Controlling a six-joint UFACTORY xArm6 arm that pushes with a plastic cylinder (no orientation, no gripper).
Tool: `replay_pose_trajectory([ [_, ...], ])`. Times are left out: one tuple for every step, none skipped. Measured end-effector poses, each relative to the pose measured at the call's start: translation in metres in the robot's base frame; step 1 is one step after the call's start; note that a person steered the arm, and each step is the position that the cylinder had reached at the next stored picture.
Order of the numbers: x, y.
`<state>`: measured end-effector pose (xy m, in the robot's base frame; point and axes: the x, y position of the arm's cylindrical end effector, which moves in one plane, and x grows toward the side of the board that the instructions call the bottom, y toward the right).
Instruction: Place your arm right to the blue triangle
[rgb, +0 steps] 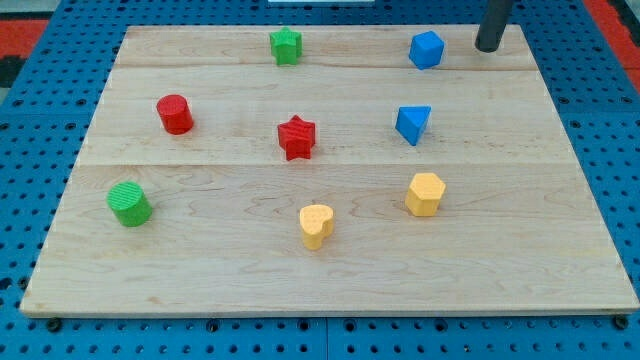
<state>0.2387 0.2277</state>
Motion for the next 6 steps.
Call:
replay_pose_trajectory([
  [0.0, 0.007],
  [0.037, -0.036],
  [0.064, -0.08],
  [0.07, -0.08],
  [0.087, -0.071],
  [0.09, -0.065],
])
